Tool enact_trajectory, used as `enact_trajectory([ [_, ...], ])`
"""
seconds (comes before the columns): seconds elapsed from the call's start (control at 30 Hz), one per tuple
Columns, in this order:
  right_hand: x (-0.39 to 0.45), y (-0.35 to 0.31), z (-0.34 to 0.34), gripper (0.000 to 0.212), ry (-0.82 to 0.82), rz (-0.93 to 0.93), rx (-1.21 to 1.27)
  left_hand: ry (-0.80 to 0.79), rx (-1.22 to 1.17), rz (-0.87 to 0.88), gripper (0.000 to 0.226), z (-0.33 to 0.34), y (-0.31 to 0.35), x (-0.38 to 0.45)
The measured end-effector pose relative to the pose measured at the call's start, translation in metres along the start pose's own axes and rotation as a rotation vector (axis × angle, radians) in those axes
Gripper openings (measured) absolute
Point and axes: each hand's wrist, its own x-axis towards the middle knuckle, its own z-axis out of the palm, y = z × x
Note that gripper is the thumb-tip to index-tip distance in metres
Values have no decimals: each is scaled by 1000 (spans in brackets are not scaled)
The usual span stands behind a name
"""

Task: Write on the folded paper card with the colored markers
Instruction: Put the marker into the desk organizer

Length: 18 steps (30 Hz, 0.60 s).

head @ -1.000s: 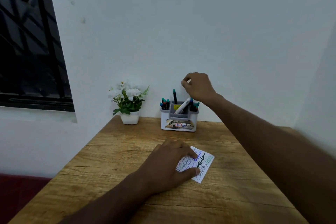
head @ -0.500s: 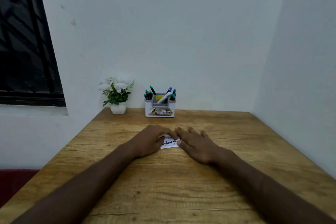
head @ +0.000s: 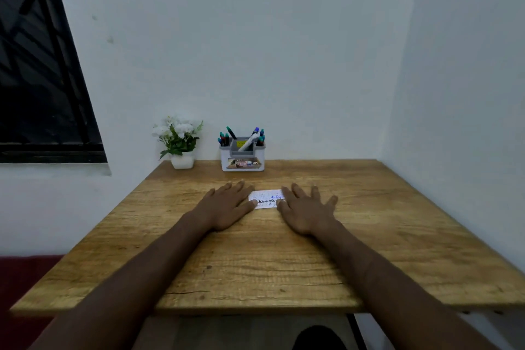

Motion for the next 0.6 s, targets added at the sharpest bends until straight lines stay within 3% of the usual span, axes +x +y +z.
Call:
enact_trajectory([
  [0.17, 15, 3, -1, 64, 89, -2, 35, 17, 19, 7, 68, 6, -5, 8],
  [0.33, 30, 14, 5, 65, 18, -42, -9, 29, 15, 38, 71, 16, -10, 14],
  [0.6, 8, 25, 14, 65, 146, -51, -36, 111, -38, 55, 71, 19, -8, 7],
])
